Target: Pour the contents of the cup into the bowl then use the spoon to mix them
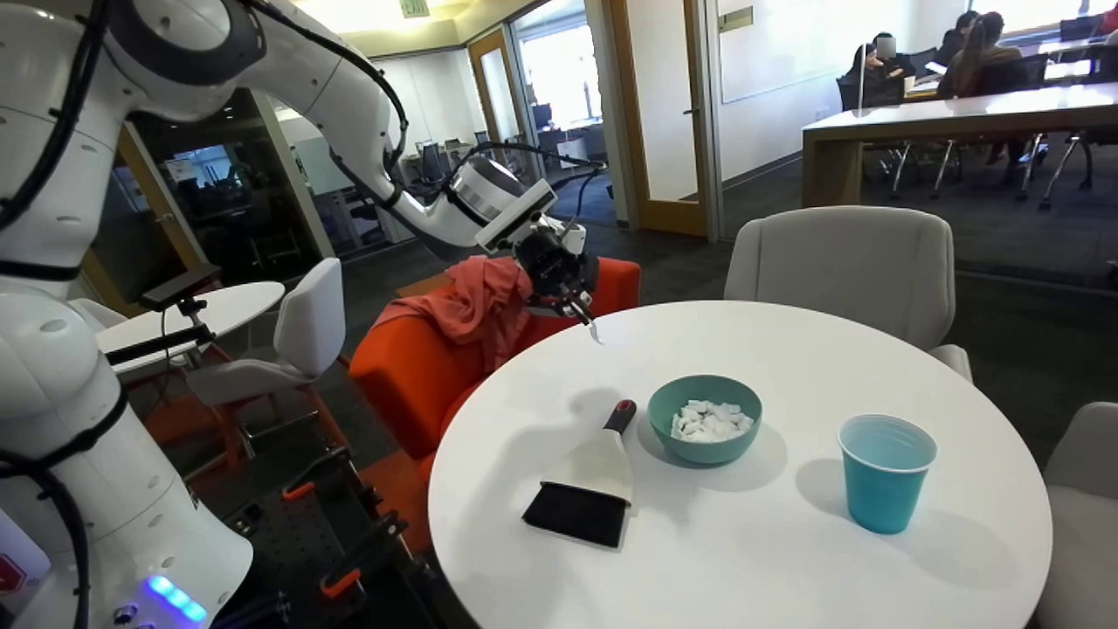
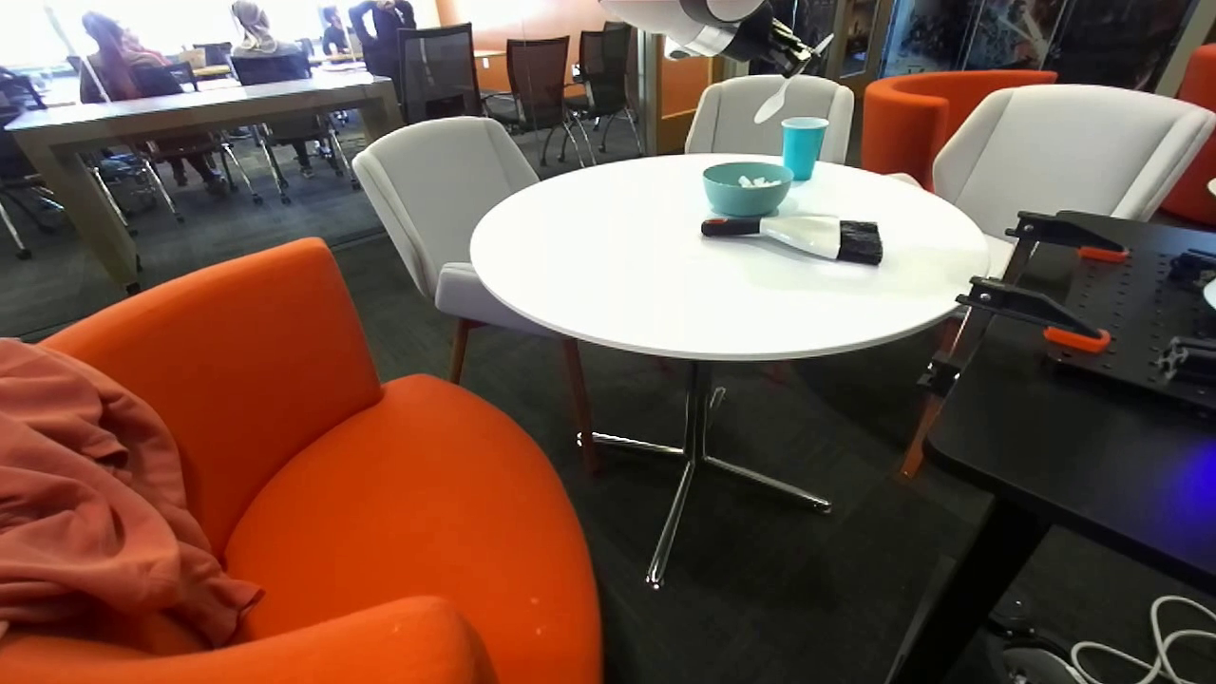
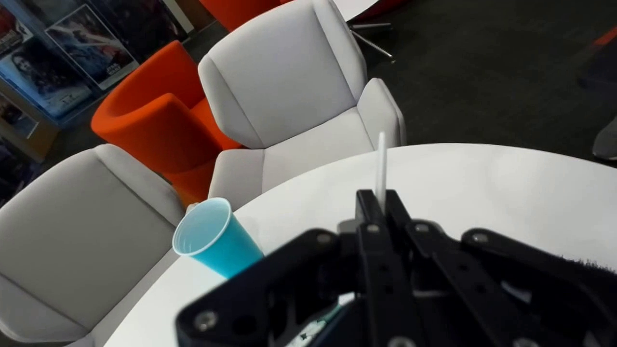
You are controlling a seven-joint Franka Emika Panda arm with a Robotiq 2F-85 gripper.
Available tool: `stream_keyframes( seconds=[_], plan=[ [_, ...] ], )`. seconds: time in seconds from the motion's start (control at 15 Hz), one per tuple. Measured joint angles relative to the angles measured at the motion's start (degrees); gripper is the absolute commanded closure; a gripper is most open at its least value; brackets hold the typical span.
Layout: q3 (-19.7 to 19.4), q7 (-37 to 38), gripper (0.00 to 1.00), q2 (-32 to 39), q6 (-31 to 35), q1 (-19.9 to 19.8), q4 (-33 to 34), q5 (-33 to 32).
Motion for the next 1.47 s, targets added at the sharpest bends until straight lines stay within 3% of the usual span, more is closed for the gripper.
stream_keyframes(
  seconds=[0.13, 0.4, 0.73, 1.07, 1.27, 1.47],
  plan=[
    [1.4, 0.5, 0.97, 0.1, -0.8, -1.2, 0.2, -1.1],
    [8.4, 0.4, 0.96, 3.5, -8.6, -7.7, 3.6, -6.5],
    [10.8, -2.3, 0.96, 10.4, -10.7, -13.3, 10.0, -16.6],
    [12.8, -13.3, 0.96, 14.8, 0.1, -19.2, 12.8, -27.6],
    [13.8, -21.1, 0.95, 16.2, 7.1, -22.1, 13.9, -29.5],
    [14.5, -24.4, 0.95, 17.0, 8.1, -23.0, 14.7, -29.5]
  ],
)
